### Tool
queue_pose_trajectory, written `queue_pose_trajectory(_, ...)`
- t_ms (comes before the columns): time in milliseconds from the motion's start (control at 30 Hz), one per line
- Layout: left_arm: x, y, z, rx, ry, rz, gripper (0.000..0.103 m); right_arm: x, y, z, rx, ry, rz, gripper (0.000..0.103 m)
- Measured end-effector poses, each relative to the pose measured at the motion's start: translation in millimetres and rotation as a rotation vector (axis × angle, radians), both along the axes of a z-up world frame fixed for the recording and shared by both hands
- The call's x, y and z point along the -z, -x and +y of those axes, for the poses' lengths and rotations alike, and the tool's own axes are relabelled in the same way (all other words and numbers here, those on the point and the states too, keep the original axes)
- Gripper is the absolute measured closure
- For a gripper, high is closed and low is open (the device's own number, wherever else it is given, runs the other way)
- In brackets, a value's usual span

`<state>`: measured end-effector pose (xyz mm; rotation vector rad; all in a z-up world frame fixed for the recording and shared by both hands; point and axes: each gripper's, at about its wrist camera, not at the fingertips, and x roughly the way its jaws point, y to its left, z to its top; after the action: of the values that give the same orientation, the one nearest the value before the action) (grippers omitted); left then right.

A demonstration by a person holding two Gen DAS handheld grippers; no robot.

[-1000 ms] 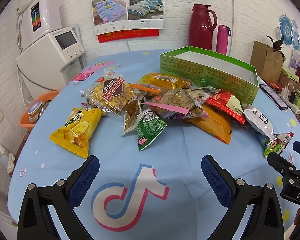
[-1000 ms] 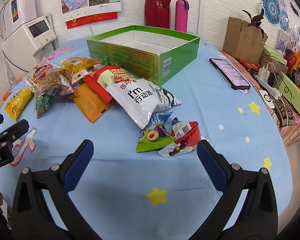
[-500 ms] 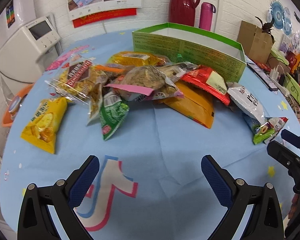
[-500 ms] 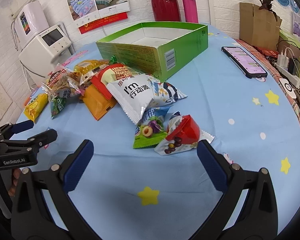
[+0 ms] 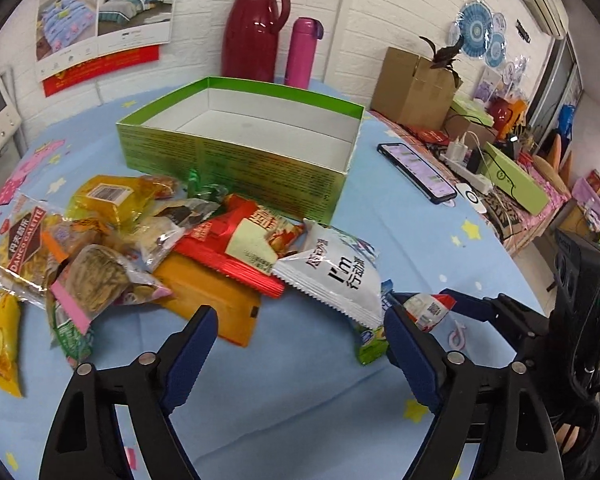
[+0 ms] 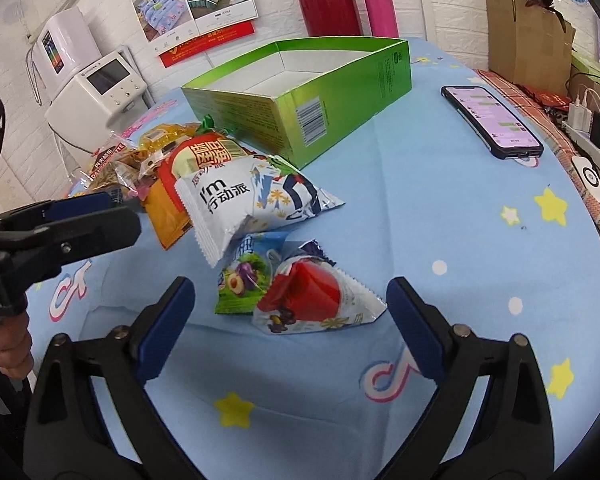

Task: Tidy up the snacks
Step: 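Grasp the blue plum packet with the left tool while the right tool grasps the red-white chocolate packet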

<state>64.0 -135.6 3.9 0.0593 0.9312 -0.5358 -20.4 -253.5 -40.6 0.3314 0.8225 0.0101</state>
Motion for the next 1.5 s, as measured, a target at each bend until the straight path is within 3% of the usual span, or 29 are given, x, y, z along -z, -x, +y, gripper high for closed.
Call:
queue_pose_trajectory(167,10.9,-19.7,-17.8,0.004,-0.011,0.045,0.031,0.8,-0.9,-8.3,-0.002,-0.020,-0.004,0.036)
queue_pose_trajectory(267,15.7,-31.8,-23.9,-0.013,0.021,0.089,0.031,2.4,0.4,-5.2,-0.013,0.008,0.009,0.041)
queue_pose_trajectory(367,17.7,-35.7,-35.2,0.000,-0.005,0.077,0.031,1.6,5.9,-3.9,-0.018,0.012,0.006,0.046)
queue_pose_trajectory(600,33.0,-35.1,-43.1,0.037,-0.046,0.086,0.036,1.5,18.9,-2.2,0.009,0.030,0.012,0.046)
queue_pose_trajectory(700,34.6,-26.2,-37.1,0.067,-0.036,0.111,0.051,0.9,22.6,0.3,0.012,0.053,0.025,0.046)
queue_pose_trajectory(833,27.5,-7.9,-16.1,0.032,-0.008,0.131,0.051,0.7,30.1,0.7,0.015,0.063,0.036,0.045)
queue_pose_trajectory(900,24.1,1.9,-9.4,0.040,0.029,0.148,0.050,1.1,34.0,0.1,0.022,0.072,0.043,0.040)
queue_pose_trajectory(1133,10.3,29.4,-49.9,0.235,-0.006,0.089,0.050,2.6,43.6,-1.7,0.033,0.087,0.047,0.038)
queue_pose_trajectory(1267,23.7,14.9,-73.0,0.248,-0.029,0.104,0.051,3.2,52.4,-5.9,0.038,0.082,0.041,0.039)
queue_pose_trajectory(1500,41.8,-2.2,-74.0,0.216,-0.014,0.143,0.059,3.8,49.6,-8.2,0.032,0.083,0.033,0.039)
